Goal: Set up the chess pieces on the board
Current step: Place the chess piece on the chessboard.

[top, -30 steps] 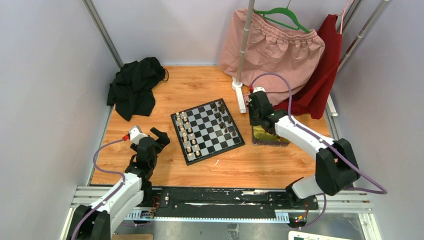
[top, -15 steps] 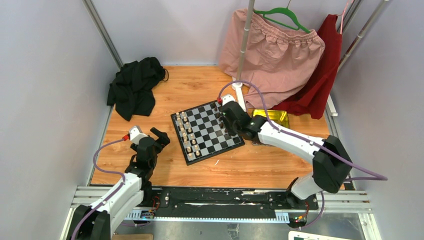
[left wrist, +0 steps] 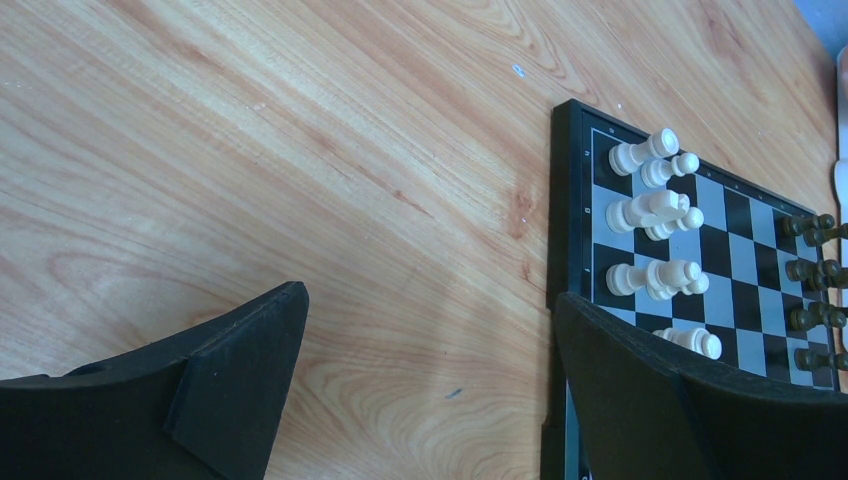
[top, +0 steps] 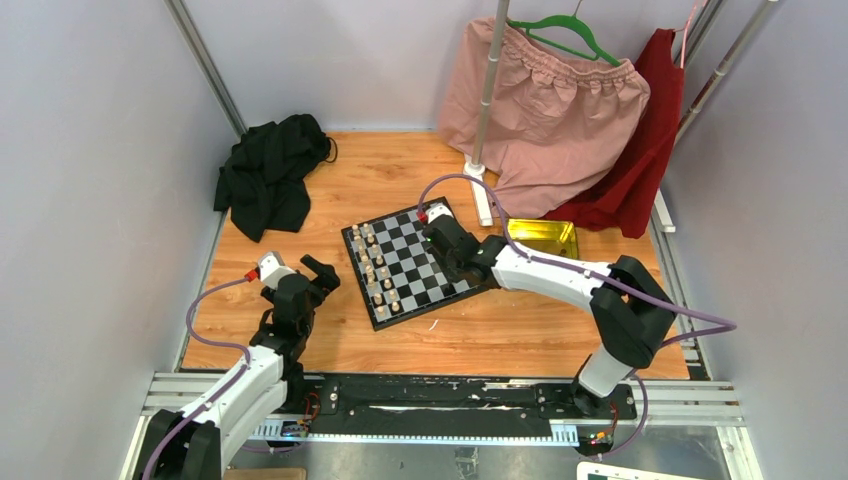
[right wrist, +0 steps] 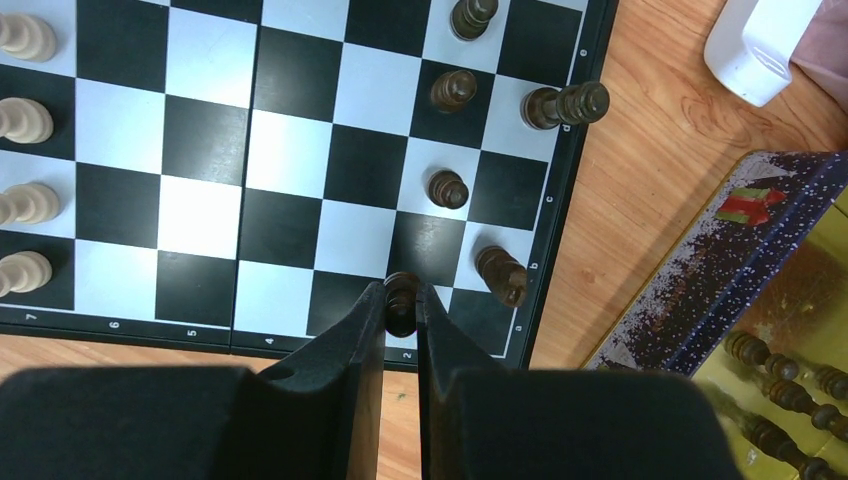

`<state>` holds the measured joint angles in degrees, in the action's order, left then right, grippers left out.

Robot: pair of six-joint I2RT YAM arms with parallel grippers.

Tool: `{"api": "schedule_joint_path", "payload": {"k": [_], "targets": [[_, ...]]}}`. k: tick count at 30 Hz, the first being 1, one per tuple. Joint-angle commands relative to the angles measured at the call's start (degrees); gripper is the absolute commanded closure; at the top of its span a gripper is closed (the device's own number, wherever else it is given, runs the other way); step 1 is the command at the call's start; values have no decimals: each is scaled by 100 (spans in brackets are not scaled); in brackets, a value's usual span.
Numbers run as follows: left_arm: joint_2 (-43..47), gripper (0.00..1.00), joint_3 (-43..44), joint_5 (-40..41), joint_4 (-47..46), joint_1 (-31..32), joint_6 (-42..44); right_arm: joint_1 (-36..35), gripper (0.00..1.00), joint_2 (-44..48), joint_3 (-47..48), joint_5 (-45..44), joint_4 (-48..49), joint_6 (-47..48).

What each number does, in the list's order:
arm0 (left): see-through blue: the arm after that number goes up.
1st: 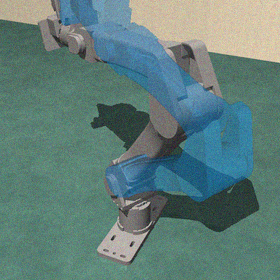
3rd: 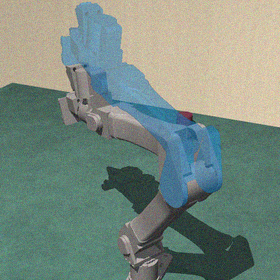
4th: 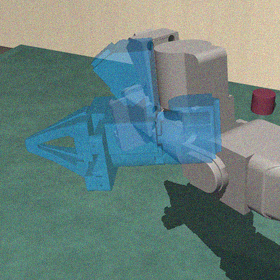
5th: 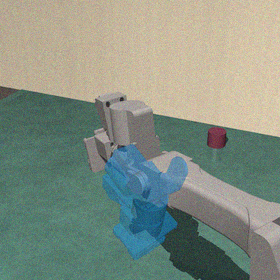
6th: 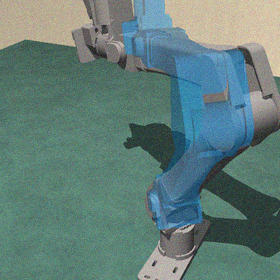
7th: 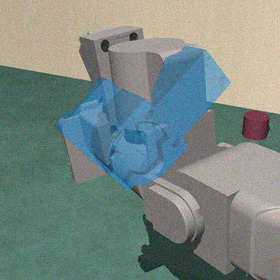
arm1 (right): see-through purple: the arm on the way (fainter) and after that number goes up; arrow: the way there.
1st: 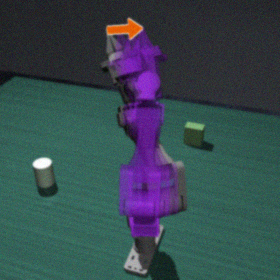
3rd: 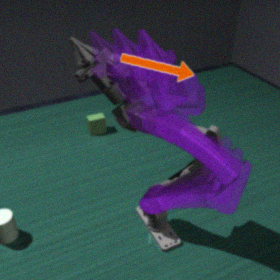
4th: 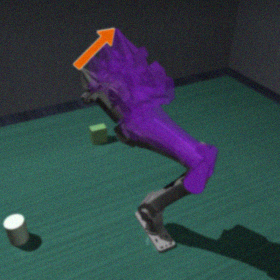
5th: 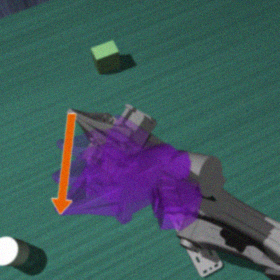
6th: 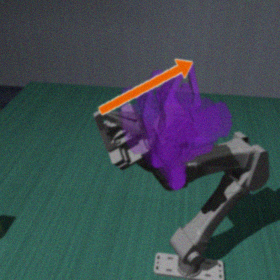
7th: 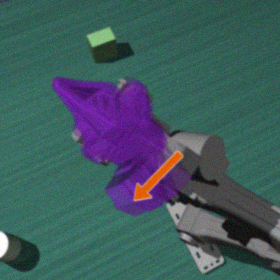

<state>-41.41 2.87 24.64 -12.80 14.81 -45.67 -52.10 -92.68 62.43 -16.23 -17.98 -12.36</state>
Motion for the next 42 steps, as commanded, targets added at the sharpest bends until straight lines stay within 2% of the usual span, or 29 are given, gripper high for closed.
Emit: {"api": "schedule_joint_path", "payload": {"k": [1,42], "targets": [[36,0,20,67,-153,-22,-21,-72,100,-146,233,-226,-40,86],[-145,0,29,41,-271,-22,-30,209,100,-754,348,-242,31,174]]}}
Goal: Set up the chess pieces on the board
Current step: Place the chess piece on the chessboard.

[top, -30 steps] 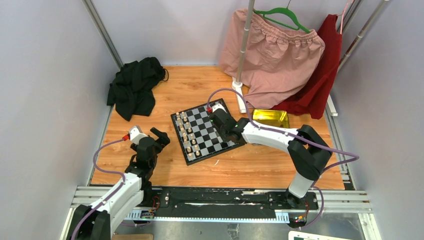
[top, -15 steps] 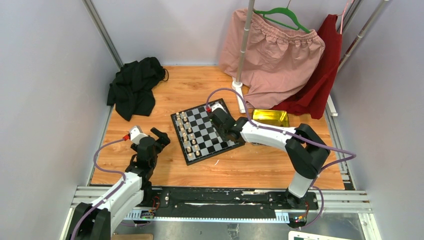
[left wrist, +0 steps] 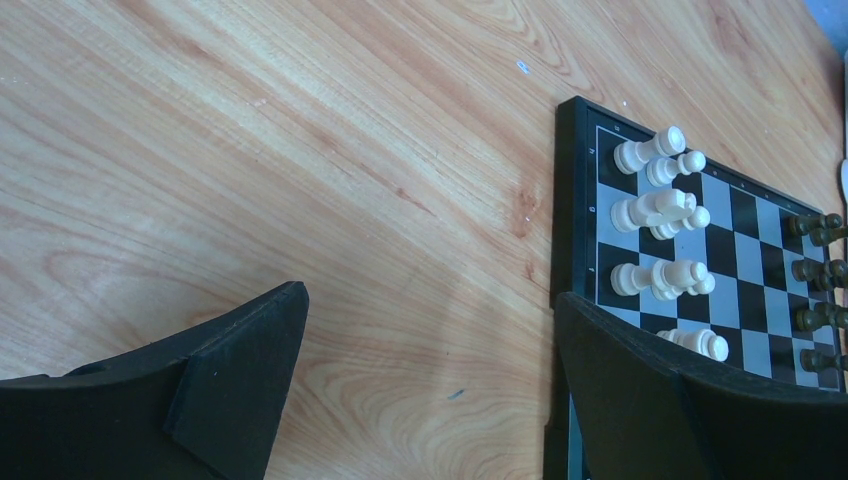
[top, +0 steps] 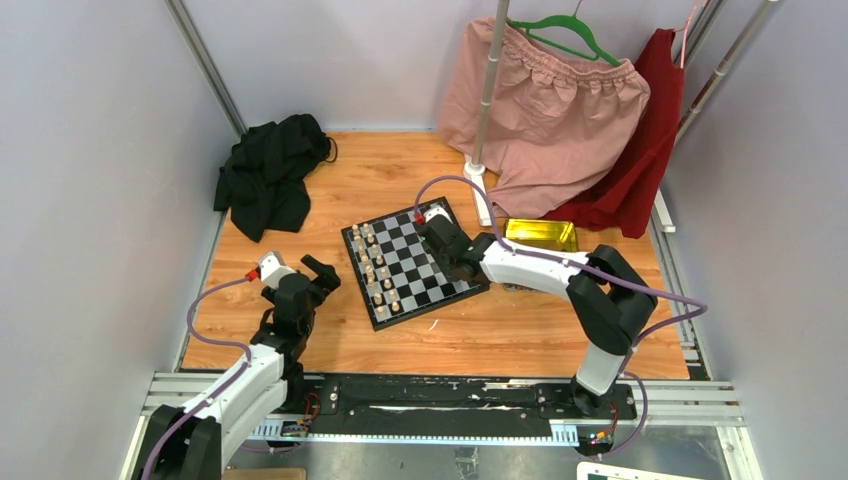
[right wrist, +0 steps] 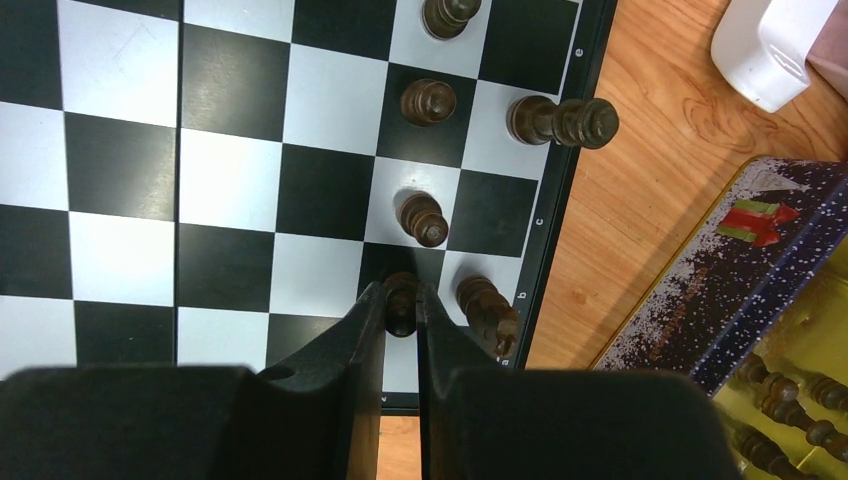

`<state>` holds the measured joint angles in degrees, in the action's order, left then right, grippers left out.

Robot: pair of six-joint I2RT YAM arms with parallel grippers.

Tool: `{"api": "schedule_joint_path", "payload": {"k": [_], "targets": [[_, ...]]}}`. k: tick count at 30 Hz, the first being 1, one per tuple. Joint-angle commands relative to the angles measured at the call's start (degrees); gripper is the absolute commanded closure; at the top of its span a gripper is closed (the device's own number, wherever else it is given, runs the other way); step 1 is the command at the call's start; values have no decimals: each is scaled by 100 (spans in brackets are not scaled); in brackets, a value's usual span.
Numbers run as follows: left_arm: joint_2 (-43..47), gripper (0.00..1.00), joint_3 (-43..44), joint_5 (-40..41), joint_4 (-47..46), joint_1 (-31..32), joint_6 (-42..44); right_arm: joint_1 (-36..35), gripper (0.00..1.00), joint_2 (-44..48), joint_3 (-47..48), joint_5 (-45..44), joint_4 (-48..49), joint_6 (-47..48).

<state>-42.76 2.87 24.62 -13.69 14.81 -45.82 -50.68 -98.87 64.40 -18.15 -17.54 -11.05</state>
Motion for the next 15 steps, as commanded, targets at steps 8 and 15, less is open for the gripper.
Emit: {"api": "schedule_joint_path", "payload": {"k": [8,15], "targets": [[4,0,20,43,-183,-22,-14,75,93,-200,169,-16,-5,44],[0,0,20,43,-183,-22,-23,75,74,-110,169,-2,-21,40]]}}
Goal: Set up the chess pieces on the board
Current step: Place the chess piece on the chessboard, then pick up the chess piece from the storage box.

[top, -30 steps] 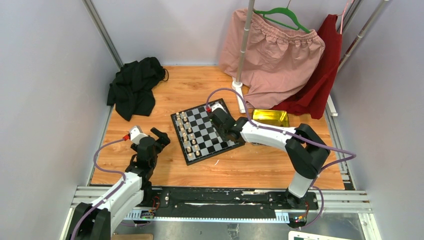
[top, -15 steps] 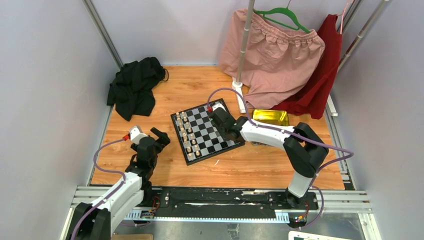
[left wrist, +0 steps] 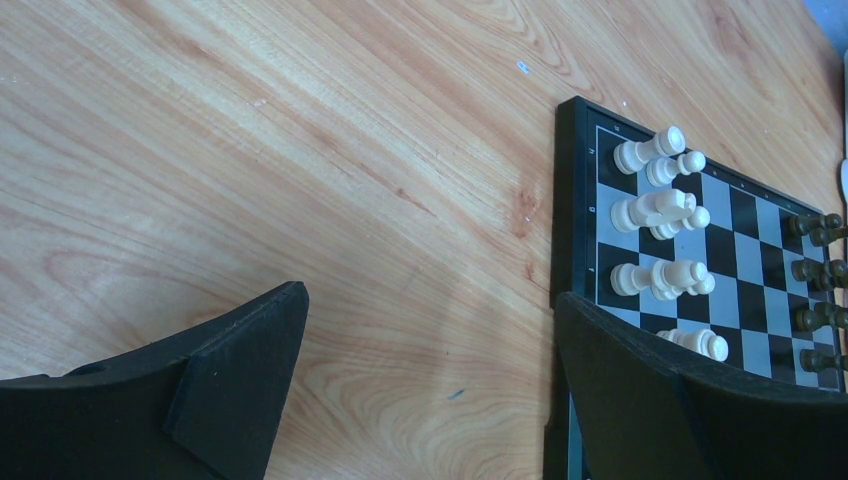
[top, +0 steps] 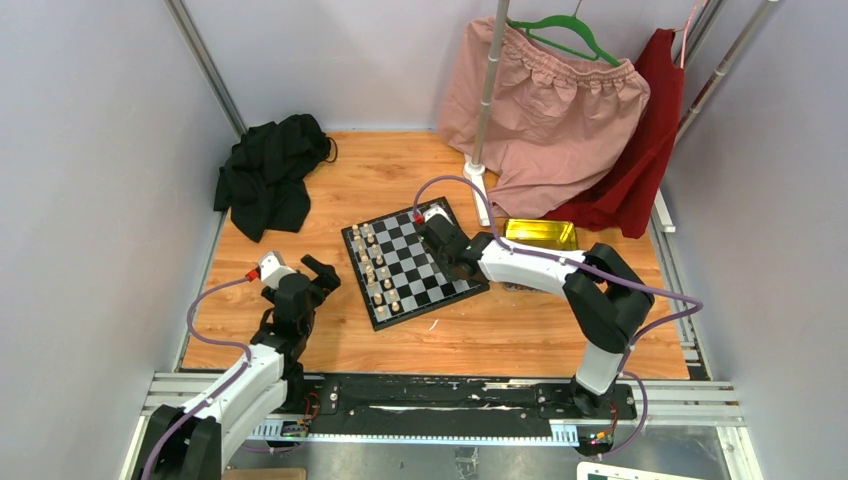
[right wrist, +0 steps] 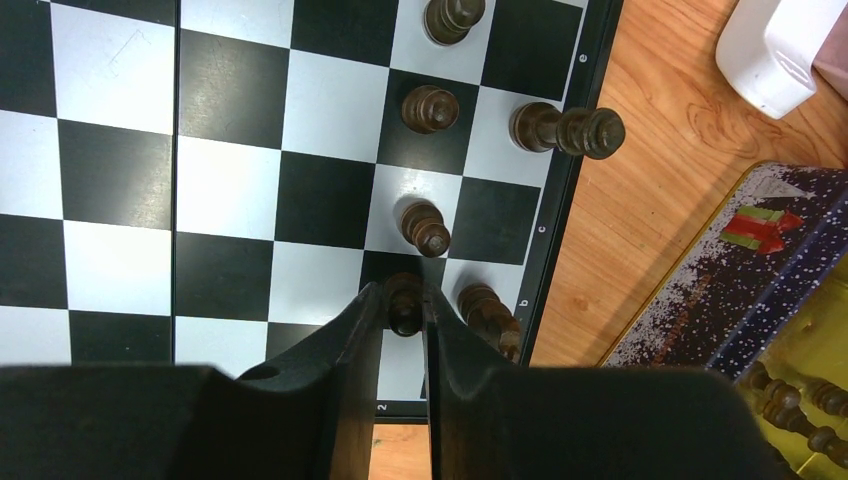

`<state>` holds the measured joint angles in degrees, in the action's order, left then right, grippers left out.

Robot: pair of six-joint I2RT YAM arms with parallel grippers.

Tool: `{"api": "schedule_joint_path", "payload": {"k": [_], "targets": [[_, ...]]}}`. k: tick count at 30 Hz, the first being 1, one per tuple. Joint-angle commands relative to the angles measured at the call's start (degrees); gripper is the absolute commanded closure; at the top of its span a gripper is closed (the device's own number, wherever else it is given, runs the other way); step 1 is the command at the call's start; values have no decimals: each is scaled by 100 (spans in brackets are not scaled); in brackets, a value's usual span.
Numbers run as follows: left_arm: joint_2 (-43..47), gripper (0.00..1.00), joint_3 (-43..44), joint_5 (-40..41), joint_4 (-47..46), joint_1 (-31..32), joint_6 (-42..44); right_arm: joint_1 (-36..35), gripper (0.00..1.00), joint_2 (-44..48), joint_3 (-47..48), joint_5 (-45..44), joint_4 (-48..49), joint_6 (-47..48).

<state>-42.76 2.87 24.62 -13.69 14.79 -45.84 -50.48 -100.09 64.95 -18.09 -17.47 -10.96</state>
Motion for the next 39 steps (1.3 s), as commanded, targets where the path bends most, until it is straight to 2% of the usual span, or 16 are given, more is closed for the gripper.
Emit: {"api": "schedule_joint_path", "payload": {"k": [1,7,13,19,26,29,34,39], "targets": [[4,0,20,43,-180,-20,-21,56,70,34,115,-3,-36,32],[0,0,20,36,-180,-20,-21,51,64,119,106,-7,-46,51],[-1,0,18,42,-178,-20,-21,32,64,343,106,0,-72,83],[-15,0,20,43,-183,-20,-30,-27,64,1003,20,-176,-159,62],[-15,0,20,34,-181,-20,-30,56,64,1932,-374,-1227,-187,-262],[-13,0,20,26,-182,-20,-21,377,64,2164,-618,-1495,-220,-559],[16,0,8,25,-178,-20,-28,1274,64,2527,-1080,-1375,-220,-1137],[13,0,11,28,-178,-20,-21,2096,64,2601,-1404,-1172,-107,-1297]]}}
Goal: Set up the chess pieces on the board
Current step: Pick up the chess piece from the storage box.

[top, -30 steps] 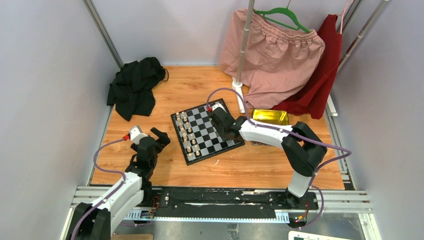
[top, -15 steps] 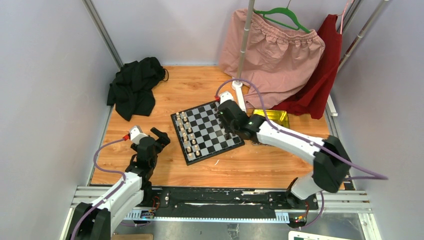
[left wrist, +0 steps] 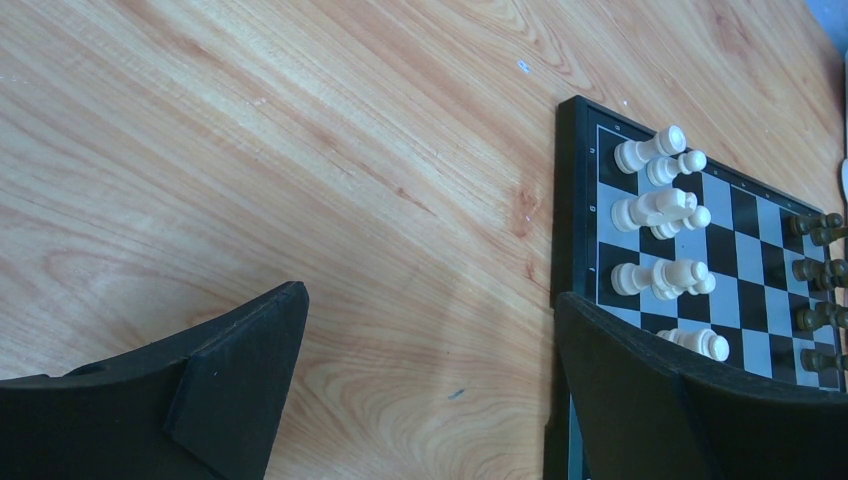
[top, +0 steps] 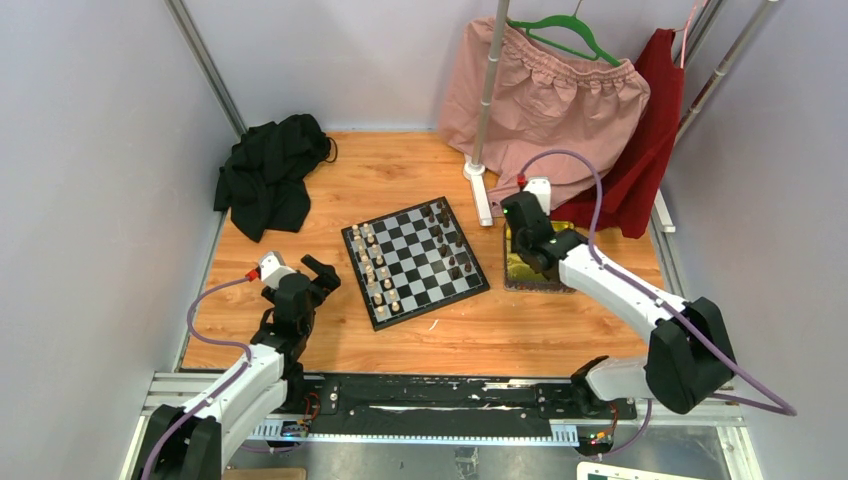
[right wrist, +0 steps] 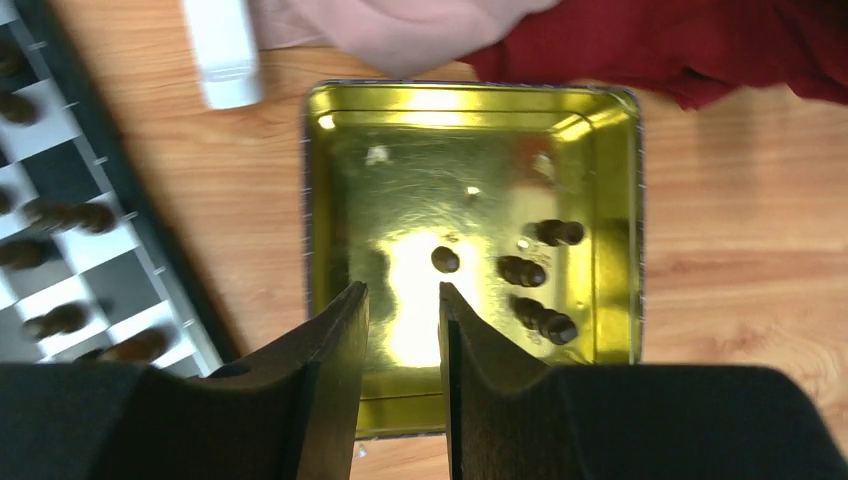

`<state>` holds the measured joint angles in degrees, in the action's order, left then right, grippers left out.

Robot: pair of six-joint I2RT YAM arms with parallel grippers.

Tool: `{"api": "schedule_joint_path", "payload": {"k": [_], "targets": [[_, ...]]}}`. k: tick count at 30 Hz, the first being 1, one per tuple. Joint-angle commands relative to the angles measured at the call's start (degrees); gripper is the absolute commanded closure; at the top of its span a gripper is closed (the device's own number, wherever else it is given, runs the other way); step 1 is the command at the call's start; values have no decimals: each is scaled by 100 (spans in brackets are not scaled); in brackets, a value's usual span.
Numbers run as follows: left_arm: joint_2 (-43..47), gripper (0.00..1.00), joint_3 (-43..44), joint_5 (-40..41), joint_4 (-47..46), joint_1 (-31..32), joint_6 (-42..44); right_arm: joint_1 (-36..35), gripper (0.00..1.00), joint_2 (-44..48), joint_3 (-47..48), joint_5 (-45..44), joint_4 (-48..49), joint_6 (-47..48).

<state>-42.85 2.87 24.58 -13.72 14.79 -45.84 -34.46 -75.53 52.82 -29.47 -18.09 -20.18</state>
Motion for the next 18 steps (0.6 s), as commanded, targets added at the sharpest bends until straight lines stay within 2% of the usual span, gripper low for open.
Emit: {"api": "schedule_joint_path", "payload": {"k": [1,7,18], "targets": [[13,0,11,36,-175,-20,-21,604,64,113,-221,27,-46,-397],[-14,0,20,35,-176,-20,-21,1029,64,-272,-347,417,126,-420],[-82,0,36,47,-218,-20,-18,1368,65,-958,-333,764,390,-418]]}}
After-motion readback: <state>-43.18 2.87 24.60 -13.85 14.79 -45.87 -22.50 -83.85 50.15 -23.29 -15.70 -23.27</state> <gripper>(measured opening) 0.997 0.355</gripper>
